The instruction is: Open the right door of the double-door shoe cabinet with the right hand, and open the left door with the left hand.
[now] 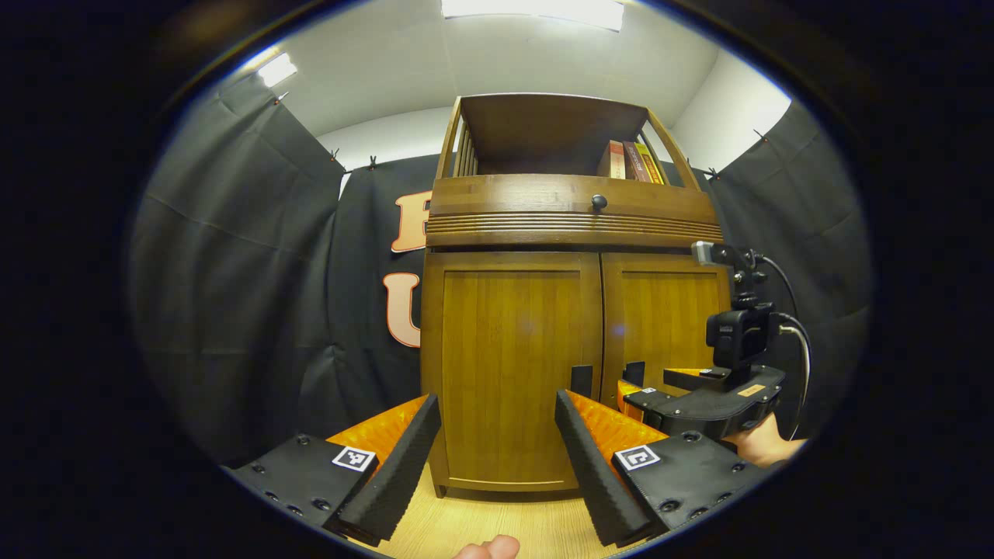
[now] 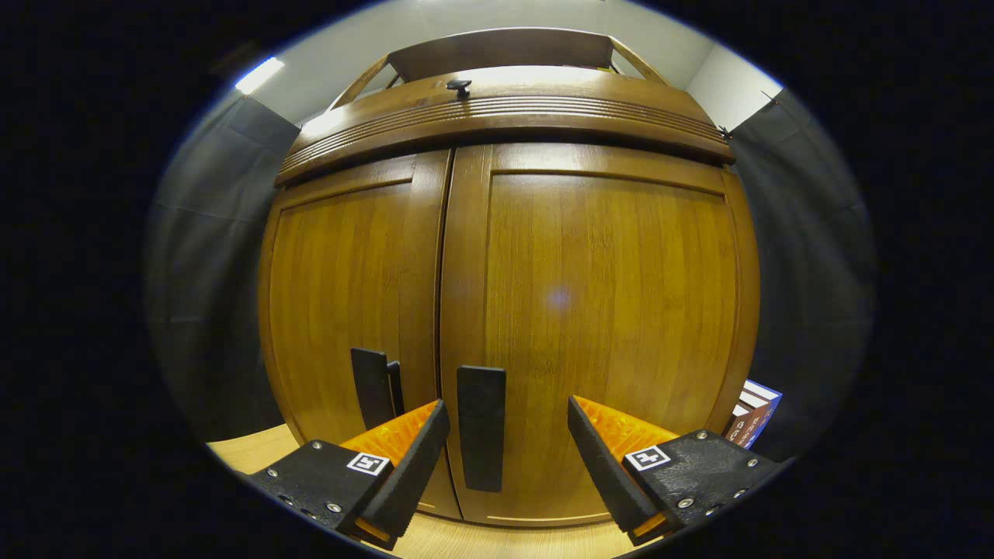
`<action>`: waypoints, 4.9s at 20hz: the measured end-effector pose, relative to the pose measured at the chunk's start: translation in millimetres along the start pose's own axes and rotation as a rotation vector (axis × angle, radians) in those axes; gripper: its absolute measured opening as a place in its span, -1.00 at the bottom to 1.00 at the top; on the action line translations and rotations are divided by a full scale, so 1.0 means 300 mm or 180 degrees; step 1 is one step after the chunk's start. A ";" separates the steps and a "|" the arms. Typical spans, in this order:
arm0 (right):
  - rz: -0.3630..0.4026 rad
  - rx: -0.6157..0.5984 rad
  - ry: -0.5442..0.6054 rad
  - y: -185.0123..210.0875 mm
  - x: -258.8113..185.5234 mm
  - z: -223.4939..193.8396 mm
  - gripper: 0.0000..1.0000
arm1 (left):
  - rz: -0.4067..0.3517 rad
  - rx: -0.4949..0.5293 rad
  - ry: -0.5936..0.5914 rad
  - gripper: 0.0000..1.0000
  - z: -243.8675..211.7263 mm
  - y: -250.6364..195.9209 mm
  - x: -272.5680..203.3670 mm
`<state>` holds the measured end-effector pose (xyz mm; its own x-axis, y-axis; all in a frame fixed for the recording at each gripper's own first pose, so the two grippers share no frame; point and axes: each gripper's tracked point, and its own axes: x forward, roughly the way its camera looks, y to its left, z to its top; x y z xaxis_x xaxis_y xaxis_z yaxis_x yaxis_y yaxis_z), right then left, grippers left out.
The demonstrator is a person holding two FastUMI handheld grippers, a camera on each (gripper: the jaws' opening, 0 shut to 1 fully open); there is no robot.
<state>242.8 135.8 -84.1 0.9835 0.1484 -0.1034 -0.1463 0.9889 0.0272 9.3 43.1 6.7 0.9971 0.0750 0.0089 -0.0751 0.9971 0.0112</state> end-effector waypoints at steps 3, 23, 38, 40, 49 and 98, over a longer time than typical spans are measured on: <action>-0.0006 0.0020 0.0084 0.012 0.024 -0.041 1.00 | -0.0016 -0.0022 0.0011 0.96 -0.004 0.006 0.003; 0.0257 0.0185 0.0274 0.077 0.053 -0.099 -0.41 | -0.0039 -0.0042 -0.0033 0.97 0.017 0.036 0.025; 0.0561 0.0309 0.0289 0.077 -0.091 -0.099 -0.41 | -0.0070 0.0038 -0.0054 0.96 0.031 -0.037 -0.013; 0.0586 0.0313 0.0282 0.067 -0.132 -0.102 -0.41 | -0.0071 0.0055 -0.0054 0.97 0.033 -0.041 -0.014; 0.0689 0.0298 0.0355 -0.005 -0.290 -0.111 -0.41 | -0.0163 0.0054 -0.0004 0.96 0.008 -0.095 -0.006; -0.0031 0.0201 0.0493 -0.548 -0.595 -0.151 -0.88 | -0.0556 -0.0061 0.0067 0.90 -0.032 -0.337 -0.006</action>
<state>86.6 -52.6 -115.1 0.9560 0.1435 -0.2559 -0.1250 0.9883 0.0872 15.1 -57.7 -3.9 0.9950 -0.0995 -0.0123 0.0994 0.9950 -0.0082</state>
